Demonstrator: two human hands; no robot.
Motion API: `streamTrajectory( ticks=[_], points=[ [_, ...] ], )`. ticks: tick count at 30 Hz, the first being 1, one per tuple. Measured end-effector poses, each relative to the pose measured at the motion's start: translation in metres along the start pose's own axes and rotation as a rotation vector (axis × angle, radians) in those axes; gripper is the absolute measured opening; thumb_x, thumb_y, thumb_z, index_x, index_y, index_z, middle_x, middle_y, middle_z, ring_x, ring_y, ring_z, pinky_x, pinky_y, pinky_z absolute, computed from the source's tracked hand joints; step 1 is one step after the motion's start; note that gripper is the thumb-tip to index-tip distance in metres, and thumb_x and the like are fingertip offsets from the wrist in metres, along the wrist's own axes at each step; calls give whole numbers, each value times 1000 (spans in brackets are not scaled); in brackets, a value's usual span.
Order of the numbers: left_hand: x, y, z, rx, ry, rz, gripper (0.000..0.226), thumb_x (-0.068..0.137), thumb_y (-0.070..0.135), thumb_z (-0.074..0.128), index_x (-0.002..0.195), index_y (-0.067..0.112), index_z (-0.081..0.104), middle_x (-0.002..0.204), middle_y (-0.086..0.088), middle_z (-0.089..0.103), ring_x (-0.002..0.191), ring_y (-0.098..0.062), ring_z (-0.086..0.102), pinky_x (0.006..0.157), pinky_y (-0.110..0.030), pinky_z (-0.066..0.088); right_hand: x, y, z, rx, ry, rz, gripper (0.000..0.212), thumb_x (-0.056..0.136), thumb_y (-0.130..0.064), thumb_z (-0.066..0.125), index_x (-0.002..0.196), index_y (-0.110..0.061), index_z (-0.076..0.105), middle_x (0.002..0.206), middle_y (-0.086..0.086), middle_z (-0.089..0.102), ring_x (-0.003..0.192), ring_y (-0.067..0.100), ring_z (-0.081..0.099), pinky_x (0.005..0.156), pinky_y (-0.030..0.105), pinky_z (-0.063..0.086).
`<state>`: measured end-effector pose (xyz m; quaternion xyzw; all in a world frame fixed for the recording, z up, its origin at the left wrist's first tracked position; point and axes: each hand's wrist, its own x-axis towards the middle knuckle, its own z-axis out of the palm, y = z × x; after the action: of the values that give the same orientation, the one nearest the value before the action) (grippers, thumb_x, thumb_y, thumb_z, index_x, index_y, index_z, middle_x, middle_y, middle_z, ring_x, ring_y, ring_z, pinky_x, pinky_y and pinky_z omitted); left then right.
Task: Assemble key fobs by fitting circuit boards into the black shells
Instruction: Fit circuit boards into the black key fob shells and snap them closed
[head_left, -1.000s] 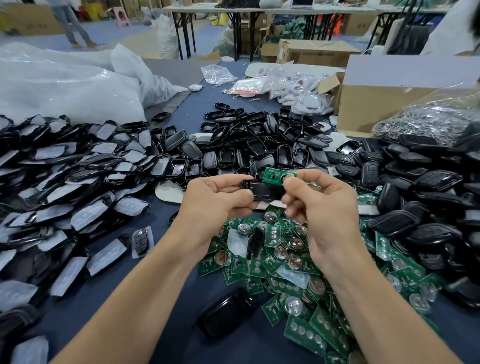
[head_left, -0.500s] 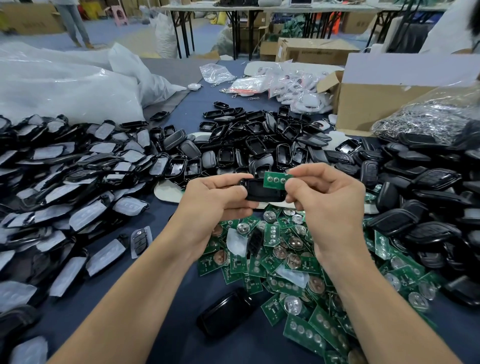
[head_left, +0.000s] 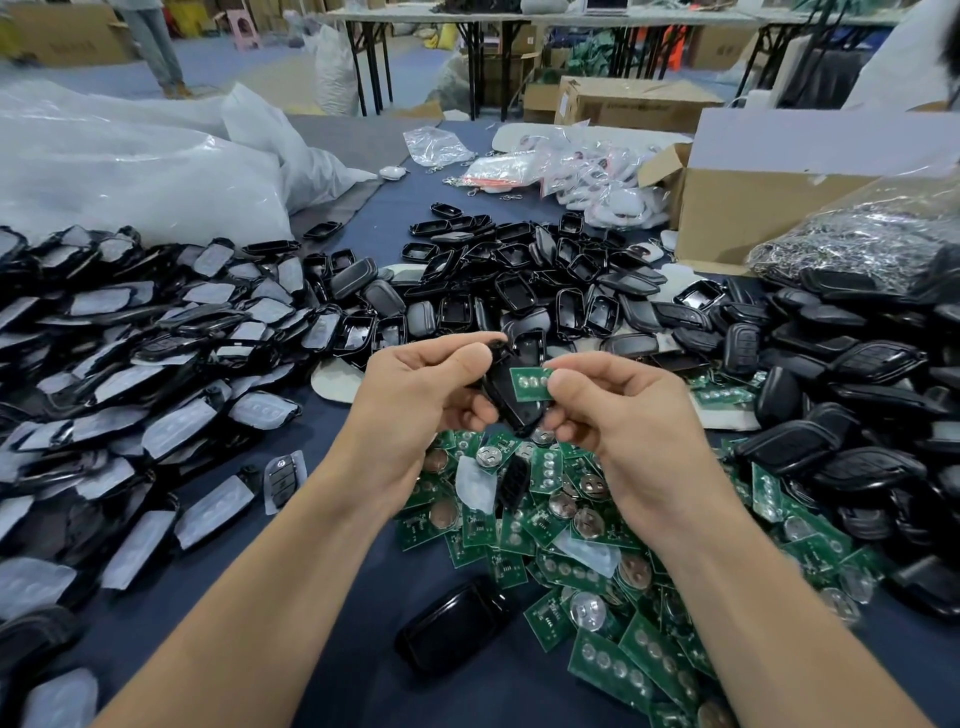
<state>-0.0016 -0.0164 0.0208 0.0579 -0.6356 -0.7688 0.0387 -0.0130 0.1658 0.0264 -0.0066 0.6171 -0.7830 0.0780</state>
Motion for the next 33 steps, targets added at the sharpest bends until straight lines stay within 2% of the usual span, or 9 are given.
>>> streamTrajectory(
  ticks=[3, 6, 10, 13, 16, 19, 22, 28, 33],
  points=[
    [0, -1, 2, -12, 54, -41, 18, 97, 5, 66, 98, 14, 81, 81, -16, 78, 59, -20, 72, 57, -30, 59, 2, 2, 0, -29, 140, -73, 14, 86, 6, 75, 83, -8, 78, 67, 9, 71, 55, 15, 63, 52, 20, 51],
    [1, -7, 5, 36, 154, -78, 12, 97, 9, 69, 103, 16, 77, 83, -14, 79, 66, -26, 76, 75, -42, 57, 4, 2, -1, -45, 221, -162, 19, 84, 4, 77, 78, -14, 79, 67, 7, 72, 57, 15, 63, 51, 20, 49],
    [0, -9, 11, 23, 222, -64, 12, 98, 3, 66, 104, 6, 75, 92, -18, 79, 73, -27, 78, 62, -28, 61, 1, 6, 5, -108, 231, -210, 18, 84, 0, 79, 77, -16, 80, 67, 8, 75, 56, 18, 69, 52, 22, 53],
    [-2, -9, 15, 18, 196, -41, 13, 94, -4, 66, 101, 6, 72, 88, -16, 79, 75, -27, 78, 62, -27, 62, -1, 10, 9, -199, 283, -236, 12, 84, -8, 82, 78, -18, 79, 66, 4, 75, 55, 20, 72, 53, 27, 56],
    [-4, -7, 15, 27, 118, -17, 31, 92, -7, 67, 111, 17, 70, 93, -20, 77, 81, -28, 78, 67, -29, 63, -1, 11, 6, -327, 351, -308, 12, 82, -18, 83, 78, -28, 79, 66, -6, 75, 56, 13, 72, 53, 24, 56],
    [-6, -6, 15, 80, -26, 6, 51, 91, -5, 69, 124, 34, 73, 92, -8, 80, 84, -25, 78, 71, -29, 63, 1, 11, 3, -369, 385, -346, 14, 81, -20, 83, 75, -32, 78, 68, -14, 74, 61, 7, 71, 58, 19, 54],
    [-9, -4, 15, 146, -96, 37, 39, 89, -2, 74, 103, 33, 83, 90, -7, 81, 78, -18, 78, 70, -23, 61, 2, 11, 1, -398, 398, -371, 13, 81, -21, 83, 75, -31, 78, 68, -16, 74, 61, 4, 70, 56, 13, 50],
    [-6, -7, 13, 222, 102, 99, 38, 81, 1, 85, 95, 36, 84, 89, -5, 80, 75, -17, 78, 70, -23, 61, 6, 9, -3, -368, 348, -391, 15, 80, -21, 84, 76, -34, 78, 64, -11, 72, 53, 5, 62, 53, 18, 48],
    [-8, -7, 14, 216, 134, 128, 38, 79, 3, 87, 96, 36, 83, 88, 0, 80, 74, -19, 78, 70, -23, 61, 5, 12, -1, -410, 284, -377, 14, 80, -24, 83, 78, -37, 78, 61, -9, 71, 50, 9, 62, 50, 20, 46]
  ],
)
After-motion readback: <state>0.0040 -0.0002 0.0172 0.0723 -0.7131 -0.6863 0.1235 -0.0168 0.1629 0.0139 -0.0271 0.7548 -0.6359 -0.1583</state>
